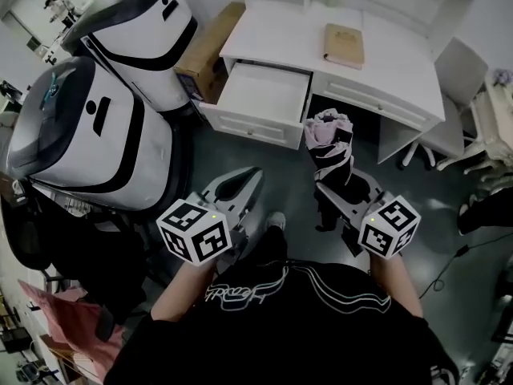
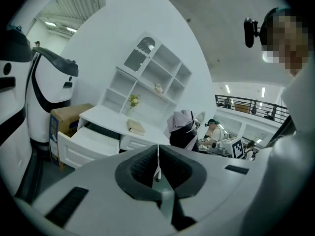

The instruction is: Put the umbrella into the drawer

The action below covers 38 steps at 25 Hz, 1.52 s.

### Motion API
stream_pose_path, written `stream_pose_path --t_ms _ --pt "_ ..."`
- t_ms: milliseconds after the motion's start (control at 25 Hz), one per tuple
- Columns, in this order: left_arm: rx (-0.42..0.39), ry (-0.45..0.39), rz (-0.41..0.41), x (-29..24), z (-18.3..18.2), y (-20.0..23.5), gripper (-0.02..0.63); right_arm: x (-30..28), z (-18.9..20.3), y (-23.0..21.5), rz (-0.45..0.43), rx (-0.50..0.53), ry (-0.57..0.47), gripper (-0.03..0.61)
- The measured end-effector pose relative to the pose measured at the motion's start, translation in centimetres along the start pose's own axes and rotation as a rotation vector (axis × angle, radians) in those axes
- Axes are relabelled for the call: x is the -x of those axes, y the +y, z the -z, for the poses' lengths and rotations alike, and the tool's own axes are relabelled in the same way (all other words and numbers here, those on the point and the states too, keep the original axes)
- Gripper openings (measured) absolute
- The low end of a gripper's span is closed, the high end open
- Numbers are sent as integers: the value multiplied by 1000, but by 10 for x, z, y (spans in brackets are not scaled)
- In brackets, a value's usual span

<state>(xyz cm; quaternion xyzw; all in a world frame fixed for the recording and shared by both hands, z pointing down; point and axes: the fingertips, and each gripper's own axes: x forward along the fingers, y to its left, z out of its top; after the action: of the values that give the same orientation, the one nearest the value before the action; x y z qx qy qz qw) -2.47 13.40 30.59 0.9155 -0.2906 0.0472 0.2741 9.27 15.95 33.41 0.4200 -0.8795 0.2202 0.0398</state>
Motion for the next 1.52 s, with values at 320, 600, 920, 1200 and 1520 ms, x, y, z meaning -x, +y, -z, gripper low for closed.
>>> stream_pose_path --t_ms 320,600,920,1200,1520 --pt "13 9 -62 -119 -81 120 28 -119 -70 -126 -38 21 48 222" --pt "24 14 -83 -155 -111 183 28 -183 -96 -170 -47 32 70 222" --pt "53 36 -144 -182 -114 235 27 -244 -91 -213 -74 23 124 222" --pt "103 53 -199 -203 -121 280 28 -307 -80 -247 -116 61 223 224" --pt "173 50 -243 -230 -132 329 28 -379 -52 -284 -167 176 389 222"
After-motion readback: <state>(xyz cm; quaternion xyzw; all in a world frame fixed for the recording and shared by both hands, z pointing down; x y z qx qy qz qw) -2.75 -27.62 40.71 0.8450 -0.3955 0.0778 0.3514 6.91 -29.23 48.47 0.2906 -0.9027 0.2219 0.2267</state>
